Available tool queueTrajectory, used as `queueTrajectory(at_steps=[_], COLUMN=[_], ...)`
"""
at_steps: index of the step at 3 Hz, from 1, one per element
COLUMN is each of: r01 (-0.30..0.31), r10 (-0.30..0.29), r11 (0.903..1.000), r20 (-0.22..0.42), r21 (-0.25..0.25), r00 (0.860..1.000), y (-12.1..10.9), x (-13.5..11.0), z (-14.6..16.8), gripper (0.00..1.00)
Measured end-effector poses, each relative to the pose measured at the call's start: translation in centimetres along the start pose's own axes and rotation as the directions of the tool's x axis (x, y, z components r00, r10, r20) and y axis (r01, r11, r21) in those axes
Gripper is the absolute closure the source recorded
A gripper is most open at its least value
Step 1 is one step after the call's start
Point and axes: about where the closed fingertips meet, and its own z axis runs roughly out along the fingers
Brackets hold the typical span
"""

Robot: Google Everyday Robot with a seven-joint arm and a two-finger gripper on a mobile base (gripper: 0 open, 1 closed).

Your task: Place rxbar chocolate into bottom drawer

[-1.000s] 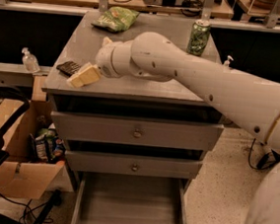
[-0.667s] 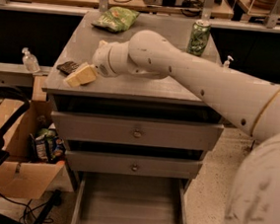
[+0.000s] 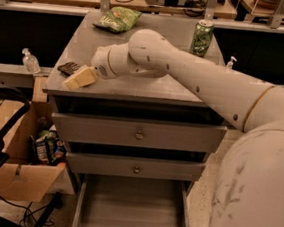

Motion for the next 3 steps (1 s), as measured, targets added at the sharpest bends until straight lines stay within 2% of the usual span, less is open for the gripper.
queueTrajectory(at_steps=[1, 2, 3], r01=[-0.015, -0.026, -0.037], r10=[0.014, 0.024, 0.034], r11=[0.9997, 0.9991, 0.9984], r20=[-0.041, -0.075, -0.077], r21=[-0.020, -0.035, -0.042], r00=[0.999, 0.997, 0.996], y=[0.4, 0.7, 0.7], x=[1.0, 1.9, 2.1], z=[0.9, 1.6, 1.8], gripper=[0.00, 0.19, 0.41])
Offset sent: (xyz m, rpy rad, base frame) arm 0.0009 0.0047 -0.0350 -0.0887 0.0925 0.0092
